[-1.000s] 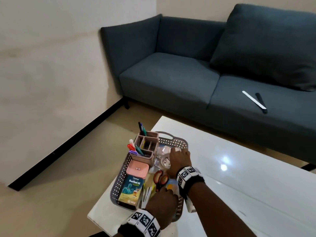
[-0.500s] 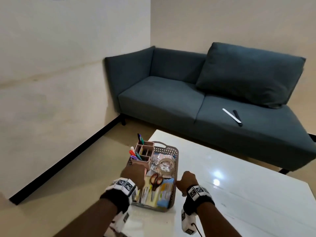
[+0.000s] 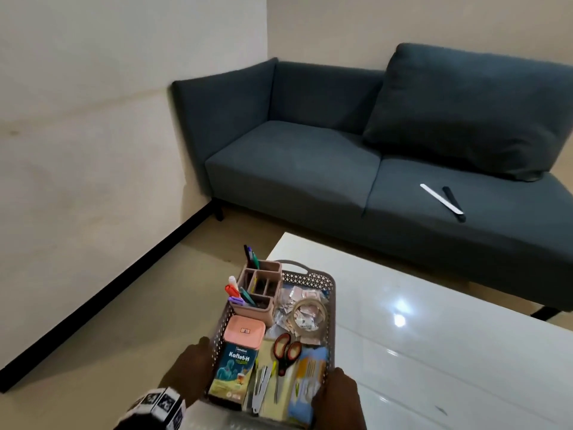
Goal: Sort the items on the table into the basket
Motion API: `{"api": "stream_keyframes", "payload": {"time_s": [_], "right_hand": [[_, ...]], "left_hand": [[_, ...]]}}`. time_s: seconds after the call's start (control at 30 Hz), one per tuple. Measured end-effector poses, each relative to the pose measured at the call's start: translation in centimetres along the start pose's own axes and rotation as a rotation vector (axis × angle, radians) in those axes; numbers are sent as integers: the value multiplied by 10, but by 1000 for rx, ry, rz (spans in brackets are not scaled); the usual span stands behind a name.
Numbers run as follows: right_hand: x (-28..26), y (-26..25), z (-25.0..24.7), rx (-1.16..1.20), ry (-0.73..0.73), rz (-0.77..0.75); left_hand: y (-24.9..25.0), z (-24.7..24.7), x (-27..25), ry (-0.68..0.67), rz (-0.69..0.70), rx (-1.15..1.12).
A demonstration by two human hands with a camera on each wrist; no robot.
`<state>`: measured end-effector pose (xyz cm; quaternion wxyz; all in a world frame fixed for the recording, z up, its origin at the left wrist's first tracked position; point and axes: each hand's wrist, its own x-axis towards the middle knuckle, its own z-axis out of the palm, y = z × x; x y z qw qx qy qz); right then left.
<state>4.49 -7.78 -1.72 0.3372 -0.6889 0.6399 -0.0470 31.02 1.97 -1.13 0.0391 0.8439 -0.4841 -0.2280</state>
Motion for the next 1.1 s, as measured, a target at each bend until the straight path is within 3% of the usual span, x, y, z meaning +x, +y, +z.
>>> {"api": "stream_keyframes", "payload": {"time_s": [0.07, 0.13, 0.2, 0.3, 0.37, 0.67, 0.8, 1.0, 1.1], "right_hand": [[7, -9, 5, -1, 181, -50], [27, -15, 5, 25, 94, -79], [48, -10, 7, -31, 133, -77], [51, -30, -14, 10, -47, 64], [66, -31, -20, 59, -35, 158], [128, -38, -33, 196, -49, 195], [137, -43, -32, 186, 8, 203], [138, -53, -42, 160, -42, 212], [127, -46, -57, 180, -29, 189]], "left_hand": [[2, -2, 11, 12, 13, -22], [8, -10, 29, 32, 39, -23], [16, -21, 51, 40, 57, 11], [31, -33, 85, 28, 46, 0], [41, -39, 105, 14, 36, 5], [58, -52, 175, -5, 10, -35], [60, -54, 184, -23, 32, -12], [65, -57, 189, -52, 26, -13], [59, -57, 183, -61, -25, -119]]}}
